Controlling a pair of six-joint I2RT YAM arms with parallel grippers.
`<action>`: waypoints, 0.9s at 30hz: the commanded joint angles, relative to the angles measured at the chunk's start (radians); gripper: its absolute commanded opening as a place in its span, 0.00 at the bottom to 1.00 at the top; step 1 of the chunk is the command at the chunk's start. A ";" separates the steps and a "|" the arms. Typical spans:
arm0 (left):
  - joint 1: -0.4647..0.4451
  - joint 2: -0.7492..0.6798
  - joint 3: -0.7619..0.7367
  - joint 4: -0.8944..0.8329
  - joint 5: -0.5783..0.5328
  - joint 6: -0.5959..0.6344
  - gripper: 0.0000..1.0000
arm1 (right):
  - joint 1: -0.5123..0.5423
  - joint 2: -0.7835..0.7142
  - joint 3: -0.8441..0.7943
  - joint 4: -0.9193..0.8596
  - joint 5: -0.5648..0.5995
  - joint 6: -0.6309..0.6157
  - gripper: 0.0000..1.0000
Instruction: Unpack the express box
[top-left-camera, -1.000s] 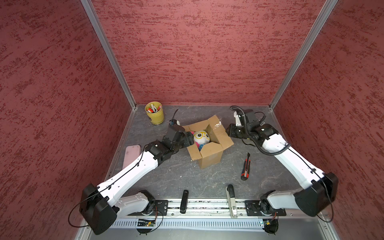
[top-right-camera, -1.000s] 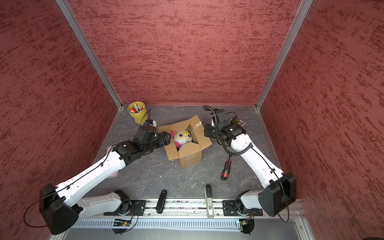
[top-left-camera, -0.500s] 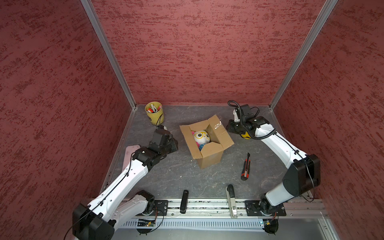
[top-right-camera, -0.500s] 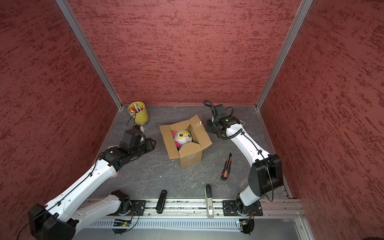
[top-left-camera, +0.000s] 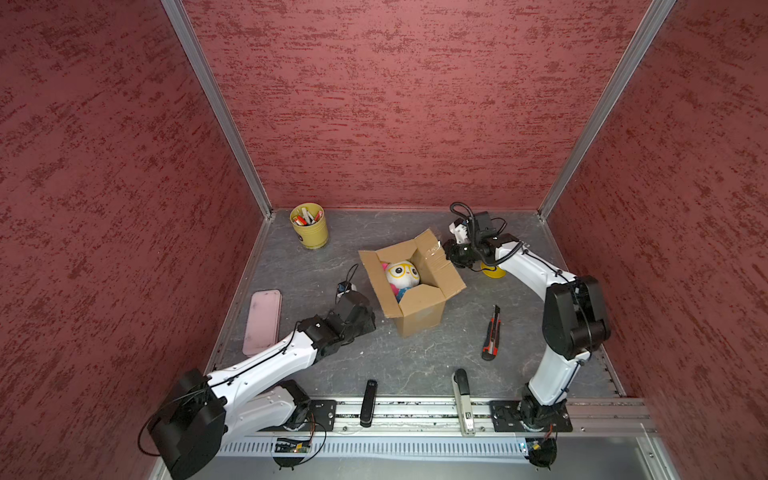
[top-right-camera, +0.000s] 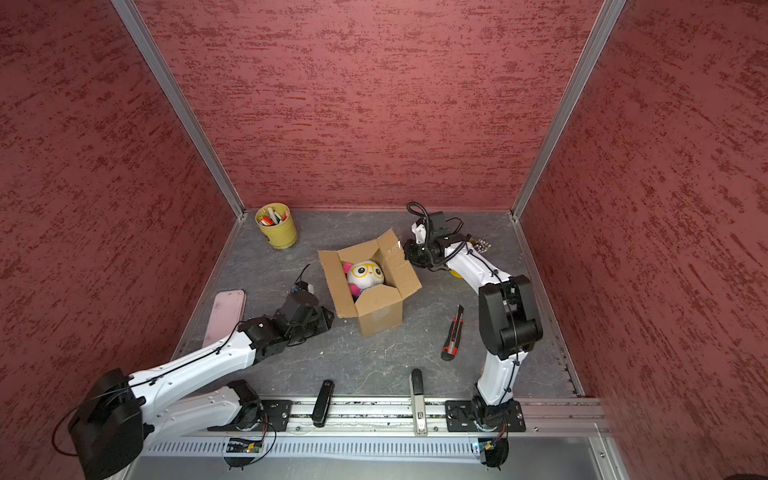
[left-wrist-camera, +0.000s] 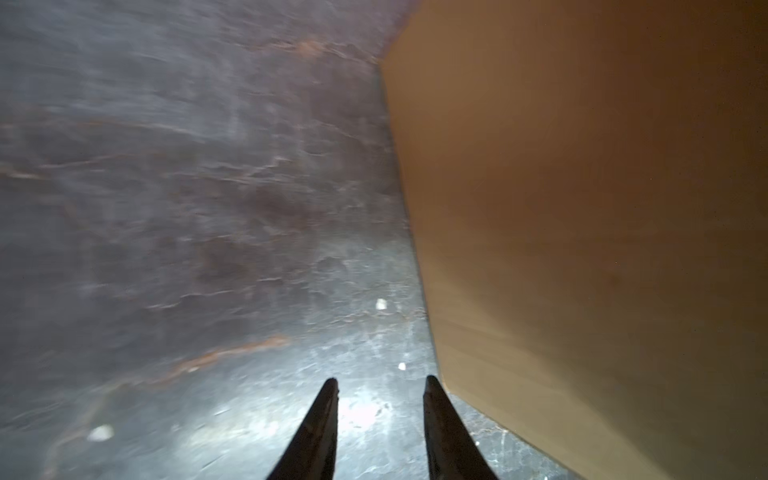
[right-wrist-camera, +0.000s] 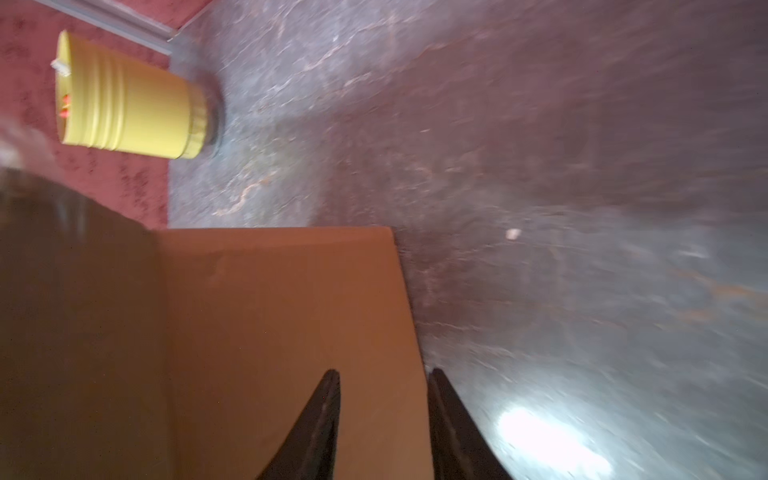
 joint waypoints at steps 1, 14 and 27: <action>-0.072 0.051 -0.007 0.219 -0.078 -0.038 0.35 | 0.007 0.040 0.000 0.118 -0.163 -0.014 0.37; -0.296 0.133 0.010 0.329 -0.187 -0.078 0.39 | 0.036 0.115 0.132 0.129 -0.096 0.047 0.42; -0.381 -0.186 0.169 -0.328 -0.379 -0.105 0.47 | 0.003 -0.119 0.262 -0.276 0.482 -0.012 0.60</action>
